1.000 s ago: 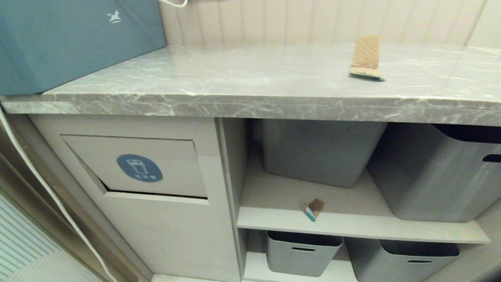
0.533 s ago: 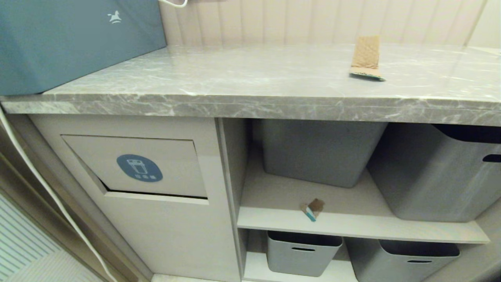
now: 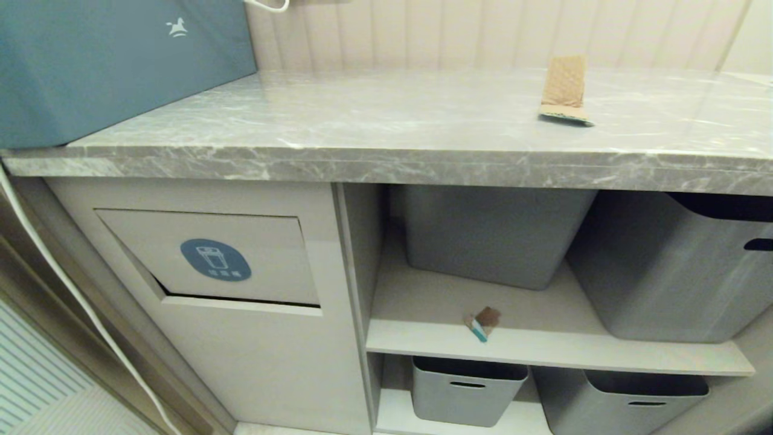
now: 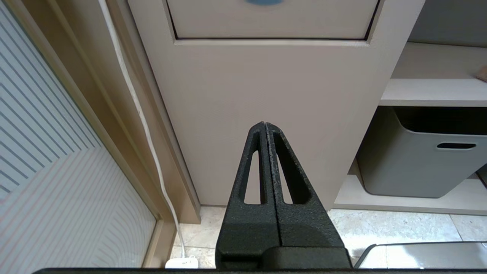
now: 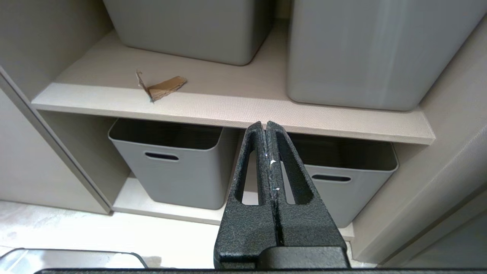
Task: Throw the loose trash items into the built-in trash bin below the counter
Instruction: Pick up the garbage
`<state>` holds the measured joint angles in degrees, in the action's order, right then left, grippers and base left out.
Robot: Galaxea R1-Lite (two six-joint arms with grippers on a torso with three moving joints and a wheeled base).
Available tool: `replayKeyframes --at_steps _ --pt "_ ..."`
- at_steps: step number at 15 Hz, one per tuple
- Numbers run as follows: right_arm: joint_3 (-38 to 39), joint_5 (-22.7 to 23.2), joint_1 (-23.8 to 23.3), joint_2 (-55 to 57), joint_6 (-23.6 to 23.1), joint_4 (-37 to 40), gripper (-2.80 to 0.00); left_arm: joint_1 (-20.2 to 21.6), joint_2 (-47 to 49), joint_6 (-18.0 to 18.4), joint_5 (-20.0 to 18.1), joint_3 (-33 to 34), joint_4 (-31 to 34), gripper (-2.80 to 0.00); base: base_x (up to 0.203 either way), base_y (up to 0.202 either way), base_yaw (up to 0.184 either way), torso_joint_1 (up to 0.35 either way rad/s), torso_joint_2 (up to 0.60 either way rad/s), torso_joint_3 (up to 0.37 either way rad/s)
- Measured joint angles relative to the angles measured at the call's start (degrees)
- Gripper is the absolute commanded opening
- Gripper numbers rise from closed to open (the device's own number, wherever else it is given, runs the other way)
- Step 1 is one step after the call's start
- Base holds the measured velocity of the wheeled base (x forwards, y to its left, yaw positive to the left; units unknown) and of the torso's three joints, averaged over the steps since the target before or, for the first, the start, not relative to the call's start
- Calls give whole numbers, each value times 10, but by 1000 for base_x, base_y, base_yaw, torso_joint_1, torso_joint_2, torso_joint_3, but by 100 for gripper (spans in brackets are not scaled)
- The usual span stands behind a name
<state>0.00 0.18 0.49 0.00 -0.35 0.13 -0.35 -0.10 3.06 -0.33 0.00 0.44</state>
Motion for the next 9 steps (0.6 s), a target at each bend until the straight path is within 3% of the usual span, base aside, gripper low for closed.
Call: replayKeyframes --at_steps 3,9 --pt "0 1 0 0 -5 1 -280 0 0 0 0 0 0 -280 0 0 0 68 -237 -267" --pt "0 1 0 0 -1 1 -280 0 0 -8 1 0 -1 -280 0 0 0 189 -508 -299"
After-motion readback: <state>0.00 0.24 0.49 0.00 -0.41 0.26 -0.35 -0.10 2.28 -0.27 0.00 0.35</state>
